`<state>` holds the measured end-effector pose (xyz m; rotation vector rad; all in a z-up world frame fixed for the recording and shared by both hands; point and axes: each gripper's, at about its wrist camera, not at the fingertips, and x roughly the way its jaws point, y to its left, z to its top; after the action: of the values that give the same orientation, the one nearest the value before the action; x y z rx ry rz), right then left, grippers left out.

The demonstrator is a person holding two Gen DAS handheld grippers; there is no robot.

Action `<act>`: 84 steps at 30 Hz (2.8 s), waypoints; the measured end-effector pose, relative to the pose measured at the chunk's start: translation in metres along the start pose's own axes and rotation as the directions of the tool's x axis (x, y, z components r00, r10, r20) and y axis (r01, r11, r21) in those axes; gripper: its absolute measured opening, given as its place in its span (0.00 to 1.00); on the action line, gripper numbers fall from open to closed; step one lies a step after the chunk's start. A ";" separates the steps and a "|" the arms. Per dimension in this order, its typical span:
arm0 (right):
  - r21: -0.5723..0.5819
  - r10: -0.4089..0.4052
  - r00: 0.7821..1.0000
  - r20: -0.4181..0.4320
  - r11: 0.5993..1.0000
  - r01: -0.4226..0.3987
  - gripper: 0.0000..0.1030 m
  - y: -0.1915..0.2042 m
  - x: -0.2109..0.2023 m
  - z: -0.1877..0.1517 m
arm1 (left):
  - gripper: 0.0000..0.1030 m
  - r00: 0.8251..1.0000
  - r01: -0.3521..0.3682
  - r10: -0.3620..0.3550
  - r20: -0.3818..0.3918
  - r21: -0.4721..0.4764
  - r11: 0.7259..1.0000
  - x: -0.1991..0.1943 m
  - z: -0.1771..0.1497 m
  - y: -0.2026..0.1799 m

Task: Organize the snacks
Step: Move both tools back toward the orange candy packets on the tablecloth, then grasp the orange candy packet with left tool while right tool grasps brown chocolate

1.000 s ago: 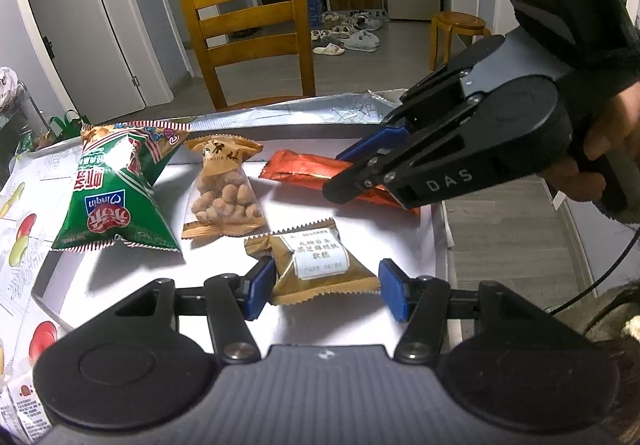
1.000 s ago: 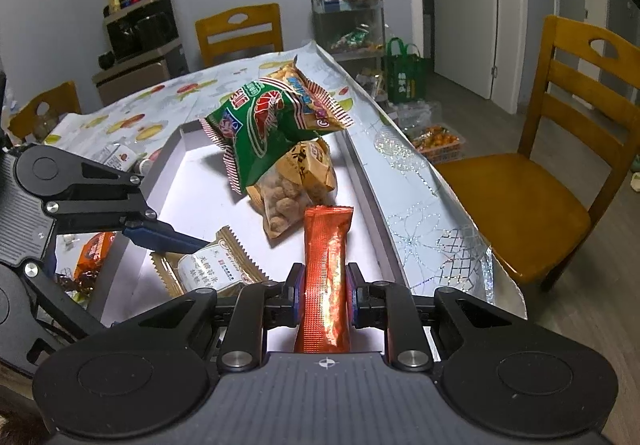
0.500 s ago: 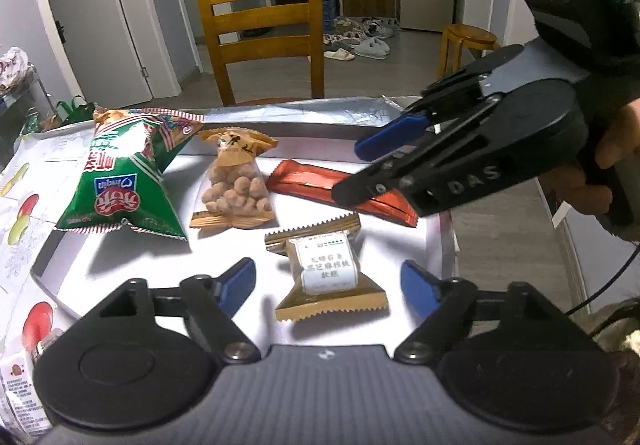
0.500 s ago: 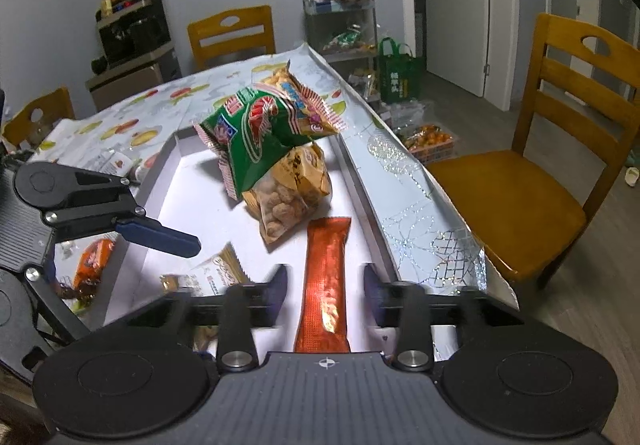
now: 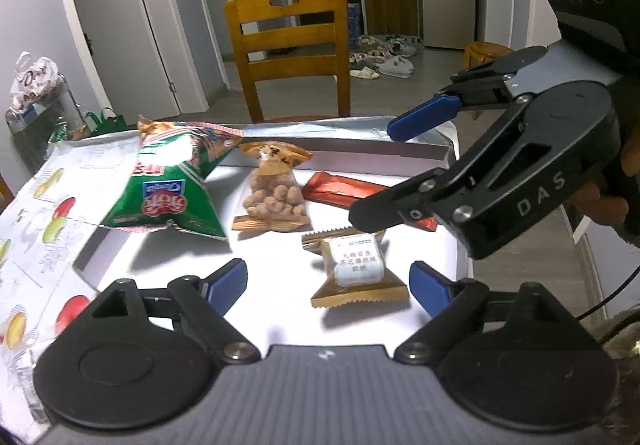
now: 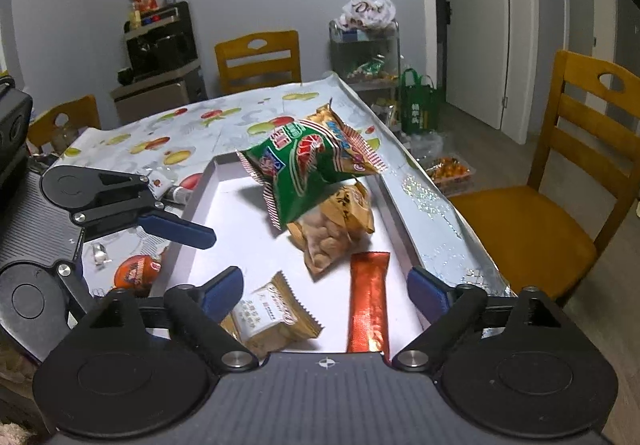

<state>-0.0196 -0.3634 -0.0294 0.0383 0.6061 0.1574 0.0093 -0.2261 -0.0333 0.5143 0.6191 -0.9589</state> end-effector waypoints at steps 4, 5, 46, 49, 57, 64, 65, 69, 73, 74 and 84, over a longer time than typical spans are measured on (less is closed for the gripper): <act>-0.014 0.001 1.000 0.009 1.000 0.000 0.91 0.010 -0.003 0.003 | 0.87 0.999 -0.028 0.028 0.031 -0.013 1.000 -0.016 -0.007 0.006; -0.019 0.002 1.000 0.011 1.000 -0.001 0.91 0.014 -0.003 0.005 | 0.87 0.999 -0.034 0.035 0.039 -0.022 0.999 -0.020 -0.009 0.008; -0.092 0.096 0.995 0.004 0.991 -0.095 0.95 0.089 0.006 0.017 | 0.89 0.978 -0.202 0.211 0.005 -0.267 0.942 -0.077 -0.090 0.063; -0.083 0.102 0.995 -0.001 0.991 -0.102 0.95 0.083 0.008 0.016 | 0.87 0.982 -0.185 0.189 -0.013 -0.271 0.945 -0.064 -0.086 0.067; -0.076 0.129 0.992 -0.013 0.989 -0.130 0.94 0.078 0.014 0.013 | 0.58 0.991 -0.126 0.102 -0.090 -0.318 0.940 -0.038 -0.087 0.078; -0.137 0.179 0.983 -0.034 0.974 -0.182 0.91 0.094 0.015 0.011 | 0.37 0.989 -0.147 0.126 -0.082 -0.365 0.919 -0.044 -0.095 0.088; -0.149 0.188 0.982 -0.039 0.970 -0.191 0.91 0.098 0.015 0.010 | 0.37 0.987 -0.156 0.134 -0.084 -0.370 0.916 -0.046 -0.097 0.090; -0.198 0.214 0.974 -0.073 0.954 -0.224 0.83 0.115 0.016 0.006 | 0.36 0.981 -0.191 0.168 -0.093 -0.391 0.900 -0.058 -0.108 0.093; -0.215 0.234 0.962 -0.142 0.941 -0.261 0.66 0.131 0.023 -0.001 | 0.36 0.974 -0.227 0.203 -0.100 -0.415 0.881 -0.070 -0.120 0.096; -0.219 0.235 0.960 -0.154 0.939 -0.265 0.65 0.135 0.024 -0.002 | 0.36 0.972 -0.234 0.211 -0.101 -0.418 0.878 -0.072 -0.123 0.096; -0.288 0.185 0.950 -0.252 0.923 -0.256 0.47 0.161 0.032 -0.012 | 0.37 0.964 -0.261 0.257 -0.070 -0.443 0.858 -0.087 -0.142 0.093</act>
<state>-0.0226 -0.1995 -0.0439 -0.2276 0.7923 0.4846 0.0161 -0.0376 -0.0631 0.1787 0.7329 -0.5308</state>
